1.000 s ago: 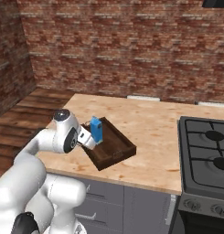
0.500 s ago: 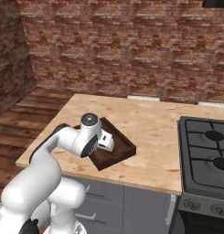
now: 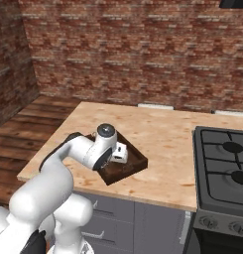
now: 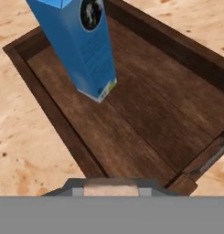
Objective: Take out the milk from the fridge and place it on the tray on the counter. Then take the sugar cube near the tray and place it in the tray.
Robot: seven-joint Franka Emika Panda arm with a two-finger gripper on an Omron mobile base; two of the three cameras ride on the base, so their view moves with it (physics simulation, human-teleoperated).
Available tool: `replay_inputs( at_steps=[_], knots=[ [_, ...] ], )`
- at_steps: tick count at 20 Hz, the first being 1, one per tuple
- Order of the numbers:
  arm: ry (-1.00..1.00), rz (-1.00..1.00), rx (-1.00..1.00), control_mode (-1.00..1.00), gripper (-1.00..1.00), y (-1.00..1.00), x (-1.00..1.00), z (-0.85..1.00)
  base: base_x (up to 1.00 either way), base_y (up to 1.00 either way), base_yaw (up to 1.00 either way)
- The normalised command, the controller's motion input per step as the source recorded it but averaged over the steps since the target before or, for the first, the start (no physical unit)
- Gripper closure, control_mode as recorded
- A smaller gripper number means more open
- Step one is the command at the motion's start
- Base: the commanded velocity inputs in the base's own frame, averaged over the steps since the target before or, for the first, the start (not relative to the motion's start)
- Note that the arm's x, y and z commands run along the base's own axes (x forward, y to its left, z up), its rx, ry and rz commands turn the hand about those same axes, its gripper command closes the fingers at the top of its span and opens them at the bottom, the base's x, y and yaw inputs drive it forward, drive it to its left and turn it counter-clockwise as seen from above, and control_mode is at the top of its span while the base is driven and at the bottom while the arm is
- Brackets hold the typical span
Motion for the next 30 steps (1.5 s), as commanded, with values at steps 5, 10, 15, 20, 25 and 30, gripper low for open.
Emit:
replay_inputs(
  at_steps=[5, 10, 15, 20, 25, 30],
  knots=[
    [-0.05, 0.06, -0.18, -1.0, 1.0, -0.05, 0.0, 0.0, 0.0, 0.0, 0.0],
    [-0.02, 0.08, -0.21, -1.0, 1.0, -0.04, 0.0, 0.0, 0.0, 0.0, 0.0],
    [0.04, 0.08, -0.03, -1.0, 1.0, -0.27, 0.12, -0.04, 0.0, 0.0, 0.0],
    [0.21, 0.07, 0.0, -1.0, 1.0, -0.34, 0.33, -0.01, 0.0, 0.0, 0.0],
    [0.13, 0.01, 0.0, -1.0, 1.0, -0.05, 0.34, -0.03, 0.0, 0.0, 0.0],
    [0.05, 0.0, 0.0, -1.0, 1.0, 0.0, 0.32, -0.1, 0.0, 0.0, 0.0]
  ],
)
